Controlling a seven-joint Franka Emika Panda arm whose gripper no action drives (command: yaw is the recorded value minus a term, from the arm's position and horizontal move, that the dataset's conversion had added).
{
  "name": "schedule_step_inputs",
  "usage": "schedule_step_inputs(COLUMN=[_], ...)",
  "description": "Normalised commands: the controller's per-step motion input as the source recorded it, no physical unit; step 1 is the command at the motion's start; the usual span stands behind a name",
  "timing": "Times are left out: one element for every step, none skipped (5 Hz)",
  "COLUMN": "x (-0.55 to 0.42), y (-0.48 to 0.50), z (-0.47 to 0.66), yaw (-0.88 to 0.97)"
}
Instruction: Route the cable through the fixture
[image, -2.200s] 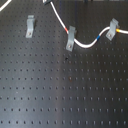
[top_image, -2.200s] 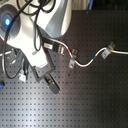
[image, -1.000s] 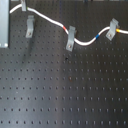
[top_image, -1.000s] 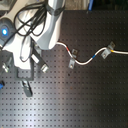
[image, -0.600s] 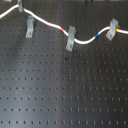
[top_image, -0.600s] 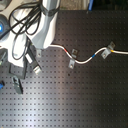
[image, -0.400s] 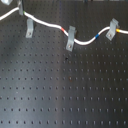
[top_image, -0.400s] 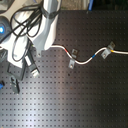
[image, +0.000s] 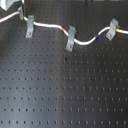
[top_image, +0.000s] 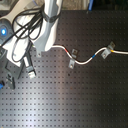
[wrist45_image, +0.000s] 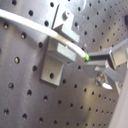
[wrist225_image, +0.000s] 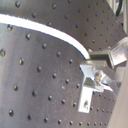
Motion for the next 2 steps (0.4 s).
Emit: schedule_step_inputs(x=[-0.036,-0.076], y=[0.02,0.048], z=[0.11,0.41], yaw=[0.01,0.03])
